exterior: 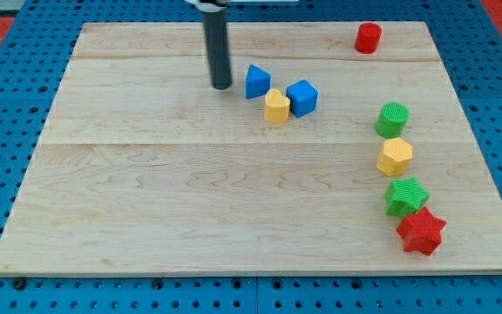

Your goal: Move the blue triangle above the yellow heart

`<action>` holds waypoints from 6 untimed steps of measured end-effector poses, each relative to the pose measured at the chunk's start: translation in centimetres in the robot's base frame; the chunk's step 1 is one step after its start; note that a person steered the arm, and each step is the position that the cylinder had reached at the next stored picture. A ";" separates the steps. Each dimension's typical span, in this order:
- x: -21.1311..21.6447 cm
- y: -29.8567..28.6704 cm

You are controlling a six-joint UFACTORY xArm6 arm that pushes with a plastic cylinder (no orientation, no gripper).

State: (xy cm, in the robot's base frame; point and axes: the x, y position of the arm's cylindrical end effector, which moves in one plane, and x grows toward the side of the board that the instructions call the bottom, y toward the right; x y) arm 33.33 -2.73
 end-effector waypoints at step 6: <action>-2.5 6.8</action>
